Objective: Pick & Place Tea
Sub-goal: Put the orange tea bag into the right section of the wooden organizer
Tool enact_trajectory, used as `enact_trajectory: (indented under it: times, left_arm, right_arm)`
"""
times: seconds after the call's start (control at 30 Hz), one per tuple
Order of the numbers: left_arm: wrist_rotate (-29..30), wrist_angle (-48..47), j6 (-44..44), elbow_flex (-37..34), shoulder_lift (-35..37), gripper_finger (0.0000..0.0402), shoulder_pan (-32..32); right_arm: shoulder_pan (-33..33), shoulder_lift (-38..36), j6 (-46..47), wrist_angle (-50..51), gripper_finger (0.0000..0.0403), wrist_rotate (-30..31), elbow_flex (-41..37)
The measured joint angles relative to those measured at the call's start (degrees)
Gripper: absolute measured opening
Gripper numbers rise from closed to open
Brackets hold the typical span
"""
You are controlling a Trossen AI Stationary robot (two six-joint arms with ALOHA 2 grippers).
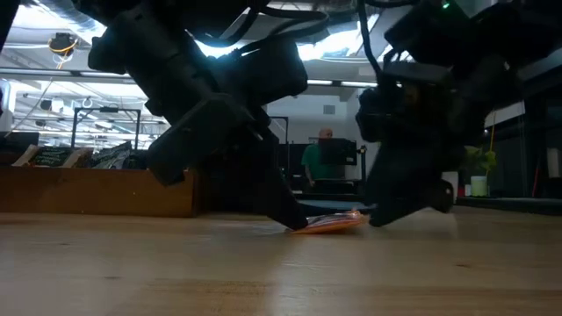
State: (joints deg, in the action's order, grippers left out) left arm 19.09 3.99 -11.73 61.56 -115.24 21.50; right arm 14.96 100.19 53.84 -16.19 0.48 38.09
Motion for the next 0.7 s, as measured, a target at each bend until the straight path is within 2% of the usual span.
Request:
enact_trajectory:
  times: [0.17,0.37,0.53,0.7]
  left_arm:
    - [-0.3,-0.2,-0.4,0.0,0.0,0.0002,-0.1]
    - [0.5,1.2,-0.5,-0.2,-0.1,0.0002,-0.1]
    - [0.7,1.9,-0.6,-0.2,-0.2,0.0005,-0.2]
    - [0.8,2.0,-0.6,-0.2,-0.2,0.0005,-0.2]
  right_arm:
    - [-0.4,2.4,0.1,-4.2,0.0218,-0.2,1.6]
    - [-0.9,2.7,0.2,-3.4,0.0219,-0.1,3.0]
    - [-1.3,2.7,1.0,-3.2,0.0176,0.4,3.1]
    - [-1.3,2.7,-1.6,-2.9,0.0088,1.2,3.1]
